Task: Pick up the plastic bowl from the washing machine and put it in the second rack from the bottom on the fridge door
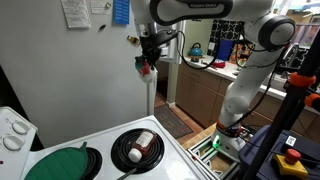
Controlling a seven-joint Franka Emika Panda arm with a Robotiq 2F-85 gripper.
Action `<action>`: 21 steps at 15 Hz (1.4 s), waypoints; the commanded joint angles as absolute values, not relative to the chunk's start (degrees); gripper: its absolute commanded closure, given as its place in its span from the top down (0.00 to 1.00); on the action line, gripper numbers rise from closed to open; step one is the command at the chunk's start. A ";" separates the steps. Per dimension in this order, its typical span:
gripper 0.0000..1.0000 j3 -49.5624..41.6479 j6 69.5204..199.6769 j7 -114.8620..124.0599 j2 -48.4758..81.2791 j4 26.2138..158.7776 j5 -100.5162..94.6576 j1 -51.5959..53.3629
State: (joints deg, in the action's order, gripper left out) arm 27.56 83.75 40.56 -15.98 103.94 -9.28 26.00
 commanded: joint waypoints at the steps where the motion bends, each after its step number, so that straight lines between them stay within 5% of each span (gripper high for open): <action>1: 0.03 29.03 76.97 41.37 -21.69 103.13 -15.04 22.13; 3: 0.12 29.32 78.61 40.67 -20.43 102.74 -13.52 21.64; 8: 0.12 29.45 78.26 41.42 -22.66 102.86 -14.74 19.95; 9: 0.03 29.52 78.26 41.56 -22.59 102.89 -14.76 19.92; 21: 0.03 26.32 77.19 51.01 -25.02 98.17 -30.31 9.10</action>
State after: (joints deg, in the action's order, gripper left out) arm 26.90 78.25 48.85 -23.90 99.12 -28.90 10.67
